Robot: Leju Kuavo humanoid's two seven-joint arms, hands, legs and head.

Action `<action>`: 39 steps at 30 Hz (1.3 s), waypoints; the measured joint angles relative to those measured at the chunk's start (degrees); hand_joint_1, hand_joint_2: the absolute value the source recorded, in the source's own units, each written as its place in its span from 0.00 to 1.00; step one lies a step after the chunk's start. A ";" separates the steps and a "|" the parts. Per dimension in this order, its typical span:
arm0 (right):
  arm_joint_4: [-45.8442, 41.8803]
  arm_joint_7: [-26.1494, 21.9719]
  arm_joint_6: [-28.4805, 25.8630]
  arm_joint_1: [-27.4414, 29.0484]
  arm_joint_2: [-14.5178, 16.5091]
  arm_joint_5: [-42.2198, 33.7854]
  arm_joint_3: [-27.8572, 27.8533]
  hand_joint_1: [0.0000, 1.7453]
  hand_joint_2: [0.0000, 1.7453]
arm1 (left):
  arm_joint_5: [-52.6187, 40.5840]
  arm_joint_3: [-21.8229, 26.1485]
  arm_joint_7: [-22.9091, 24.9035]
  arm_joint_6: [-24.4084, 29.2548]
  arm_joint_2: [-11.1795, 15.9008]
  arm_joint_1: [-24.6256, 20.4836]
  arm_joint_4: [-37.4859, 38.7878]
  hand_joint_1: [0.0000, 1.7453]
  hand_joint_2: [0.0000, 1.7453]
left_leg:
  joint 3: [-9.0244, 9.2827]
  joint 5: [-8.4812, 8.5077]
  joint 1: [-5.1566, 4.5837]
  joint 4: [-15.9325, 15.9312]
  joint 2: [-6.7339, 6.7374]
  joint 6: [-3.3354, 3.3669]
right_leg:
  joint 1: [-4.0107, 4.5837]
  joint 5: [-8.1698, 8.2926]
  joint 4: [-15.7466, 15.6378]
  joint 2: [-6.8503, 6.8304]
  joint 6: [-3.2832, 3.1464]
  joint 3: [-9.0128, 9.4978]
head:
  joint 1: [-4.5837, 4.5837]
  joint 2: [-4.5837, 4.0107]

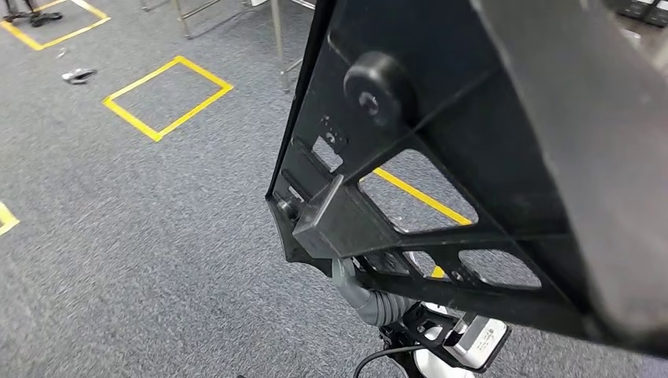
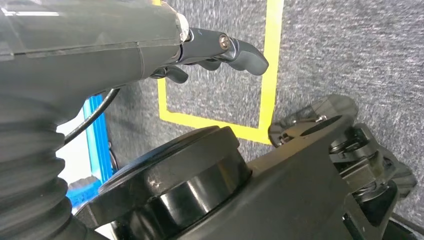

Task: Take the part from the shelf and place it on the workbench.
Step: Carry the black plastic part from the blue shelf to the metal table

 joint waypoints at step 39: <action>5.09 1.62 -2.37 -0.84 -0.27 -3.76 0.16 0.99 1.00 | 0.05 0.86 -1.25 1.92 0.10 0.77 0.04 0.00 1.00 | 4.57 -4.35 0.30 3.26 -2.19 -2.52 | 0.75 5.15 -11.35 -0.03 -3.33 3.24 | 0.11 0.01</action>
